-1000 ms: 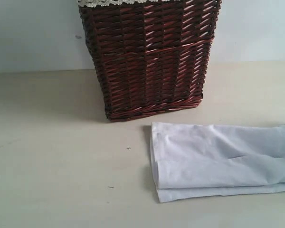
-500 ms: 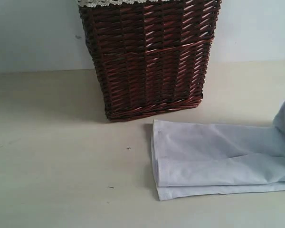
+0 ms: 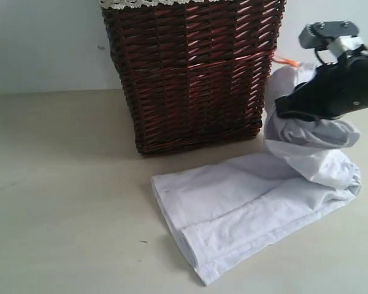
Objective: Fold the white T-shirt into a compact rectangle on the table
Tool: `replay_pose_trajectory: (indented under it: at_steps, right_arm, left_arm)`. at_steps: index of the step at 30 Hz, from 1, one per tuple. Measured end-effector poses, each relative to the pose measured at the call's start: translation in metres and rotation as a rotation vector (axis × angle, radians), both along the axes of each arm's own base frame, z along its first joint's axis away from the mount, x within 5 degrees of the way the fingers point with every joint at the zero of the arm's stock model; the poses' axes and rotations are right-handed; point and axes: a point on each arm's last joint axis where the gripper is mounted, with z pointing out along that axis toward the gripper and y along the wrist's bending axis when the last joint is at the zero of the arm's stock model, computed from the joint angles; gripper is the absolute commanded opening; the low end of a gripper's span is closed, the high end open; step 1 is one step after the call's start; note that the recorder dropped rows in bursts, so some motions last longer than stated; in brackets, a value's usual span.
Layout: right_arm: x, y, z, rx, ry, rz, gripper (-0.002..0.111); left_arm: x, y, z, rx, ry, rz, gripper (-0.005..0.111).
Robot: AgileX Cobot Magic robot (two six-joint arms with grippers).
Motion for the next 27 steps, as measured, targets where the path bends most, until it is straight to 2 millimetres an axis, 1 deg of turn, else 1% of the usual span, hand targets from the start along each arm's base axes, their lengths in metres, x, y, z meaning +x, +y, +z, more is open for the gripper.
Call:
replay_pose_trajectory:
  at_steps: [3,6,8,10,12,14,15,16,18,20,22,23,24,26,27]
  right_arm:
    - [-0.001,0.024,-0.013,-0.004,0.039,0.066,0.020]
    - [-0.005,0.046,-0.024,-0.007,0.071,0.131,0.044]
    - [-0.010,0.061,-0.028,0.006,0.088,0.167,0.056]
    - [-0.016,0.078,-0.029,0.032,0.110,0.209,0.060]
    - [-0.027,0.096,-0.029,0.052,0.129,0.285,0.061]
    - [-0.036,0.109,-0.028,0.039,0.118,0.391,0.061]
    - [-0.039,0.112,-0.027,0.028,0.099,0.432,0.061]
    - [-0.041,0.113,-0.024,0.020,0.078,0.453,0.061]
    - [-0.039,0.109,-0.014,-0.028,0.001,0.461,0.061]
    - [-0.035,0.098,-0.005,-0.093,-0.074,0.439,0.061]
    - [-0.032,0.089,0.001,-0.139,-0.103,0.414,0.060]
    - [-0.029,0.081,0.000,-0.176,-0.104,0.399,0.058]
    - [-0.027,0.075,0.000,-0.190,-0.095,0.375,0.055]
    - [-0.021,0.060,-0.006,-0.221,-0.053,0.313,0.042]
    - [-0.017,0.052,-0.010,-0.227,-0.030,0.275,0.033]
  left_arm:
    - [0.000,0.000,0.000,0.000,0.000,0.000,0.011]
    - [0.000,0.000,0.000,0.000,0.000,0.000,0.011]
    - [0.000,0.000,0.000,0.000,0.000,0.000,0.011]
    - [0.000,0.000,0.000,0.000,0.000,0.000,0.011]
    - [0.000,0.000,0.000,0.000,0.000,0.000,0.011]
    - [0.000,0.000,0.000,0.000,0.000,0.000,0.011]
    - [0.000,0.000,0.000,0.000,0.000,0.000,0.011]
    - [0.000,0.000,0.000,0.000,0.000,0.000,0.011]
    - [0.000,0.000,0.000,0.000,0.000,0.000,0.011]
    - [0.000,0.000,0.000,0.000,0.000,0.000,0.011]
    - [0.000,0.000,0.000,0.001,0.000,0.000,0.011]
    - [0.000,0.000,0.000,0.001,0.000,0.000,0.011]
    - [0.000,0.000,0.000,0.001,0.000,0.000,0.011]
    - [0.000,0.000,0.000,0.001,0.000,0.000,0.011]
    - [0.000,0.000,0.000,0.001,0.000,0.000,0.011]
